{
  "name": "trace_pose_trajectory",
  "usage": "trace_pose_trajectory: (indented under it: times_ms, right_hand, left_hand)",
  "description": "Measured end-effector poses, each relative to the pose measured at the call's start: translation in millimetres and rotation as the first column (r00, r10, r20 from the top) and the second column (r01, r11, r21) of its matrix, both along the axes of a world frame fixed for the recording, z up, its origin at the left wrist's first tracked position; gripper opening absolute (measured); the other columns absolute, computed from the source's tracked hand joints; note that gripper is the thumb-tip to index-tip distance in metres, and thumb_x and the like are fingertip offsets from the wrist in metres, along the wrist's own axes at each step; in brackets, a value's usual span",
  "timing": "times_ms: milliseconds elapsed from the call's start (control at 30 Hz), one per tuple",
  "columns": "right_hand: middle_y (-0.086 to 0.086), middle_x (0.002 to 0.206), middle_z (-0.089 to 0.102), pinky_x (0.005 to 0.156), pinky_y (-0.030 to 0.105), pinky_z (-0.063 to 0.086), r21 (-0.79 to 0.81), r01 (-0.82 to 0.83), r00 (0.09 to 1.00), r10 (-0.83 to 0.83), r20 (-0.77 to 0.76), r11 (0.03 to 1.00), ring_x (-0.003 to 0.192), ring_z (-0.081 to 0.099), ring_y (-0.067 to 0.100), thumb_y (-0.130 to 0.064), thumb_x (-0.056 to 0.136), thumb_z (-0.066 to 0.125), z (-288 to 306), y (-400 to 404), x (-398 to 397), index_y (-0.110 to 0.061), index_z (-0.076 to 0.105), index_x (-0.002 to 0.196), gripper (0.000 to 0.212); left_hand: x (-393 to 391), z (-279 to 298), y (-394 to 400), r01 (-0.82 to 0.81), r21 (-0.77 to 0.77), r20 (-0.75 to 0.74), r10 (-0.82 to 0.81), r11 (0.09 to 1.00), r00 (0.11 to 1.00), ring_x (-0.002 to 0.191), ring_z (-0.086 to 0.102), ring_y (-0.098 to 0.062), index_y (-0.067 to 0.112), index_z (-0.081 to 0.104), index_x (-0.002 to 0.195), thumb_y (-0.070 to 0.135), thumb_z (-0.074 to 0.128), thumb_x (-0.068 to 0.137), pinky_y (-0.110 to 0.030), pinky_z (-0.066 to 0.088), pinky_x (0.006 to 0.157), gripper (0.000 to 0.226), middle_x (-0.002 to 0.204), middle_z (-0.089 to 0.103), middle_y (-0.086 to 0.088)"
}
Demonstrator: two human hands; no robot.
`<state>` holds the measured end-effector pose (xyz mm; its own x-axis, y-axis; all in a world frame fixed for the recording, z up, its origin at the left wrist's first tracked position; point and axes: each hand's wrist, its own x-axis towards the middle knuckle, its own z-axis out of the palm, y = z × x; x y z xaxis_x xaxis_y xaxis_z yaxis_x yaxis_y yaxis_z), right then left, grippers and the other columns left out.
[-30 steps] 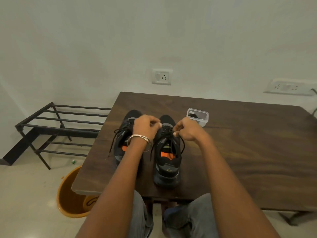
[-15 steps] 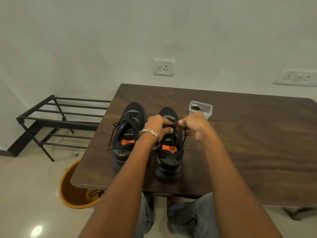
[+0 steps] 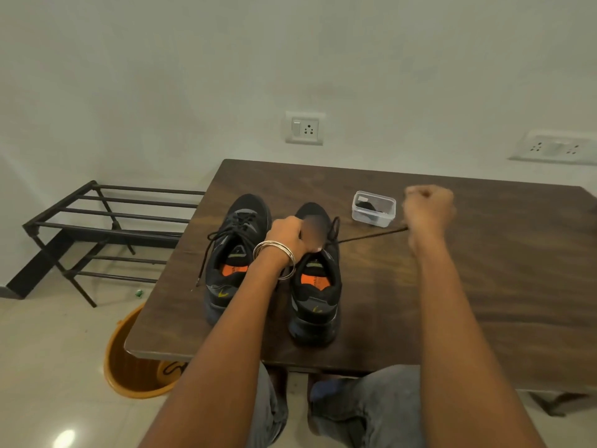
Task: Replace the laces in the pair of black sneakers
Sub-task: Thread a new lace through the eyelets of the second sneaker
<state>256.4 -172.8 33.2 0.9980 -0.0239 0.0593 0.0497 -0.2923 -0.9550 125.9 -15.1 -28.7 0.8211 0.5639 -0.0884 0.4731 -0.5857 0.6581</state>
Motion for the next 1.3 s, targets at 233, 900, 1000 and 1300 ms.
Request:
trace_pose_trajectory:
  times_ms: [233, 900, 1000, 1300]
  right_hand:
    - [0.008, 0.119, 0.063, 0.106, 0.046, 0.042, -0.580, -0.632, 0.747, 0.604, -0.279, 0.514, 0.119, 0.056, 0.029, -0.014, 0.085, 0.076, -5.3, 28.2, -33.2, -0.011, 0.064, 0.122, 0.039]
    - [0.014, 0.086, 0.071, 0.075, 0.040, 0.058, -0.298, -0.603, 0.794, 0.521, -0.314, 0.740, 0.078, 0.069, 0.026, 0.006, 0.091, 0.054, -8.5, 41.6, -38.4, 0.000, 0.069, 0.086, 0.016]
    - [0.013, 0.092, 0.073, 0.073, 0.035, 0.058, -0.510, -0.710, 0.685, 0.642, -0.343, 0.485, 0.087, 0.069, 0.023, -0.001, 0.084, 0.072, -13.3, 39.8, -42.7, -0.001, 0.073, 0.095, 0.011]
    - [0.014, 0.082, 0.074, 0.073, 0.036, 0.061, -0.535, -0.706, 0.676, 0.669, -0.311, 0.464, 0.079, 0.072, 0.027, -0.007, 0.076, 0.082, -17.9, 47.6, -44.6, 0.000, 0.074, 0.082, 0.012]
  left_hand:
    - [0.4, 5.0, -2.0, -0.130, -0.225, 0.202, 0.176, 0.966, 0.963, 0.083, 0.063, -0.014, 0.015, 0.071, 0.086, 0.019, 0.070, 0.087, -0.024, 0.050, 0.080, 0.005, 0.086, 0.068, -0.002]
    - [-2.1, 20.2, 2.0, 0.104, 0.002, -0.035, -0.103, 0.995, 0.994, 0.079, 0.066, -0.015, 0.019, 0.077, 0.085, 0.021, 0.080, 0.076, -0.034, 0.057, 0.085, 0.010, 0.087, 0.071, 0.000]
    - [-4.2, 22.3, 3.6, 0.133, 0.038, -0.041, -0.131, 0.990, 0.990, 0.076, 0.066, -0.015, 0.018, 0.077, 0.092, 0.017, 0.079, 0.077, -0.034, 0.057, 0.083, 0.016, 0.088, 0.071, 0.000]
    - [-0.3, 12.5, 1.7, -0.025, -0.080, -0.008, 0.025, 0.997, 1.000, 0.070, 0.062, -0.021, 0.009, 0.070, 0.075, 0.019, 0.064, 0.090, -0.032, 0.053, 0.073, 0.019, 0.075, 0.066, -0.006]
